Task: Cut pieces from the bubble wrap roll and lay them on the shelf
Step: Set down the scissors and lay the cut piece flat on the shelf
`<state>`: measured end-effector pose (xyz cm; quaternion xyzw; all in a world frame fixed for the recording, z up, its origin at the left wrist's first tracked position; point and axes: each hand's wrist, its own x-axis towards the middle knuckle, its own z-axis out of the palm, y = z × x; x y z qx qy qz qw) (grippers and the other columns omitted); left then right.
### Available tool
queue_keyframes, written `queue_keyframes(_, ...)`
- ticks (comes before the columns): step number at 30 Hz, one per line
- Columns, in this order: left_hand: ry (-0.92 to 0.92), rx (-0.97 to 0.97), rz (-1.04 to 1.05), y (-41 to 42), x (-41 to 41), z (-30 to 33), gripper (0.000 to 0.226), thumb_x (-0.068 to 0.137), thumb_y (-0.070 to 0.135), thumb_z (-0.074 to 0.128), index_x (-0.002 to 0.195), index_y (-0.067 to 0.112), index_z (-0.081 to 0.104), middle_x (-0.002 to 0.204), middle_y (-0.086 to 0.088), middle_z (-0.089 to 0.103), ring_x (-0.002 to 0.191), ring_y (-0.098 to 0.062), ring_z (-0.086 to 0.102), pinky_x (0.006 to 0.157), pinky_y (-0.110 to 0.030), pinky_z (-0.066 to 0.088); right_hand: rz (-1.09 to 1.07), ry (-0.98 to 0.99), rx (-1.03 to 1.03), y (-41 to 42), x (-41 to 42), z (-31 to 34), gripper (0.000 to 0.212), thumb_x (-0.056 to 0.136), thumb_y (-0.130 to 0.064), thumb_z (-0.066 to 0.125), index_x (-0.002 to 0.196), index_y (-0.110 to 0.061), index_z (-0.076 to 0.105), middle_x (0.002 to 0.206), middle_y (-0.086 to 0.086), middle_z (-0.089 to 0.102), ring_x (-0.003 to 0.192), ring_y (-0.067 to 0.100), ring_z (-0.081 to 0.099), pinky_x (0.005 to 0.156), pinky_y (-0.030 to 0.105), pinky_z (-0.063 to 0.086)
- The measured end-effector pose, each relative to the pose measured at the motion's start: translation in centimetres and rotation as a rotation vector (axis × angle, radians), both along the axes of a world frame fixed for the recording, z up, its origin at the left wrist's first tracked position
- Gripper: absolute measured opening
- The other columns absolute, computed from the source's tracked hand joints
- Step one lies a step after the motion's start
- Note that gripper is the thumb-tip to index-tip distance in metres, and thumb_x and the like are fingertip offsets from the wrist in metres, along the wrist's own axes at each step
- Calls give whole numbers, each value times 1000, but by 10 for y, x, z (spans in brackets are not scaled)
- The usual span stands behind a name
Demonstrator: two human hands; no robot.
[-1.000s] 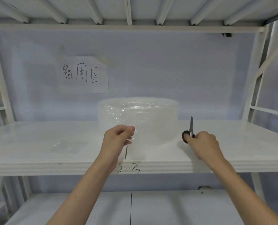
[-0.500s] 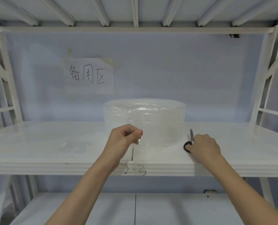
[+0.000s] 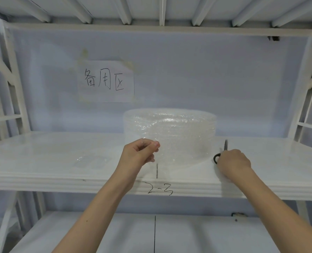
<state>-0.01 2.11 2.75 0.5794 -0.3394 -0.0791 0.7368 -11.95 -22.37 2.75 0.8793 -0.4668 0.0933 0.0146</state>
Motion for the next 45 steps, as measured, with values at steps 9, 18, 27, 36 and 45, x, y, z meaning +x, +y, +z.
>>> queue_keyframes(9, 37, -10, -20, 4, 5, 0, 10, 88, 15, 68, 83, 7, 73, 77, -1, 65, 59, -13, 53, 63, -21, 50, 341, -546, -158, 48, 5, 1, 29, 96, -25, 44, 77, -5, 52, 93, 12, 56, 71, 28, 49, 65, 34, 41)
queue_keyframes(18, -21, 60, -20, 8, 3, -3, 9, 88, 18, 68, 87, 13, 76, 79, 9, 71, 69, -8, 58, 66, -23, 50, 812, -909, 673, 127, 28, 6, 7, 84, -18, 69, 80, -13, 74, 72, 6, 75, 62, 14, 67, 67, 32, 57)
queue_keyframes(27, -223, 72, 67, 19, 8, -10, 22, 80, 9, 76, 84, 30, 73, 96, 18, 68, 86, -5, 59, 77, -20, 49, 679, -1070, 1061, 133, 44, 4, 13, 88, -10, 68, 94, 2, 70, 69, 11, 73, 54, 20, 68, 57, 26, 59)
queue_keyframes(36, -131, 10, 22, 24, 13, -18, 22, 85, -2, 67, 83, 18, 77, 107, 8, 76, 96, -3, 69, 85, -19, 53, 708, -1166, 1223, 132, 48, 1, 14, 89, -6, 66, 99, 4, 69, 68, 8, 73, 60, 16, 66, 61, 21, 58)
queue_keyframes(45, -107, -8, -11, 20, 13, -22, 16, 84, -1, 69, 90, 10, 78, 98, -2, 78, 98, -10, 71, 85, -20, 53, 705, -1201, 1308, 132, 47, 4, 14, 89, -1, 64, 100, 6, 68, 80, 14, 75, 64, 17, 72, 61, 21, 58)
